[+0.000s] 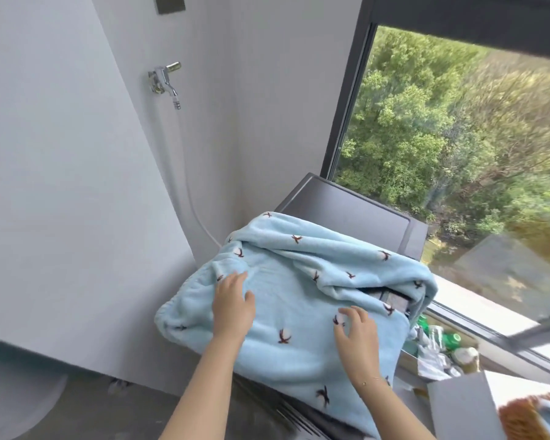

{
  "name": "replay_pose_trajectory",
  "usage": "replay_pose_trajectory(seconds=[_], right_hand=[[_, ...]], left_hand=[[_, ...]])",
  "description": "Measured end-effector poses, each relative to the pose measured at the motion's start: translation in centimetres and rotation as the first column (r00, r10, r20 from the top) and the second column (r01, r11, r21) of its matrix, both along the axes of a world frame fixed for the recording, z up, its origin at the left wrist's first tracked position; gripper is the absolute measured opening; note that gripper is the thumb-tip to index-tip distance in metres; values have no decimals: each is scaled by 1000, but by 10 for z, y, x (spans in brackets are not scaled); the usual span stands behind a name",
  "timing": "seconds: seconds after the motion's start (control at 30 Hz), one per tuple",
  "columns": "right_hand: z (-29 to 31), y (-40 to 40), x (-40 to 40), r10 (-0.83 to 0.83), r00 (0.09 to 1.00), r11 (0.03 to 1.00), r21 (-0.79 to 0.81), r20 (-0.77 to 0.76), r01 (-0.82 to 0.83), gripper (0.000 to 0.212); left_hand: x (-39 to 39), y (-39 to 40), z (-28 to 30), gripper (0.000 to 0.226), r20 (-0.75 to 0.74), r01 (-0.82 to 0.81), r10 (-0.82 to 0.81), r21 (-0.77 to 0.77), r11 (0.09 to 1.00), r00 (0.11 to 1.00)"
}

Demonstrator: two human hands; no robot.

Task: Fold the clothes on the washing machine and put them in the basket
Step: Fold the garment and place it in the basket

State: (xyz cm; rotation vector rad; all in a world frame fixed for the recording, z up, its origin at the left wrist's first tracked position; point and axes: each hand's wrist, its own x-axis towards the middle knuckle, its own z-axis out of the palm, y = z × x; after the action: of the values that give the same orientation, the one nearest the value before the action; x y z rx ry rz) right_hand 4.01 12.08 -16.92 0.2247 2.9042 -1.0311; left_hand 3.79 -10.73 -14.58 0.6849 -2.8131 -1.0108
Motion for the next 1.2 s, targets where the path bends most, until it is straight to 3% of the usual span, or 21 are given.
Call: replay_pose_trajectory(seconds=[0.07,0.17,0.27,0.4,0.6,0.73,0.93,1.2], right_hand=[[-6,12,-4,22,988,987,155,151,-46,47],[-23,18,-3,103,951,934,300,290,-193,62],[-27,17,-13,94,957,912,360,275,-193,76],[-23,26,-70,119,934,895,370,338,-248,63],[-19,38,-157,258,871,861,311,418,-404,66],[-24,35,-181,255,875,858,321,412,-401,66],[-41,24,-122,142,979,905,382,148,-189,67],[-45,28,-41,152,986,917,361,72,-168,58]], left_hand=[[-19,29,-13,46,194,316,-299,-64,947,934],[-25,53,-44,49,346,504,-426,-181,844,836],[-19,59,-67,54,298,485,-398,-335,808,868],[-44,63,-77,56,257,433,-358,-364,824,898],[-106,68,-80,56,251,382,-303,-383,841,919],[-137,58,-84,59,240,386,-310,-420,821,920],[-116,55,-83,54,175,432,-397,-446,784,901],[-62,44,-71,58,191,486,-451,-453,747,872]])
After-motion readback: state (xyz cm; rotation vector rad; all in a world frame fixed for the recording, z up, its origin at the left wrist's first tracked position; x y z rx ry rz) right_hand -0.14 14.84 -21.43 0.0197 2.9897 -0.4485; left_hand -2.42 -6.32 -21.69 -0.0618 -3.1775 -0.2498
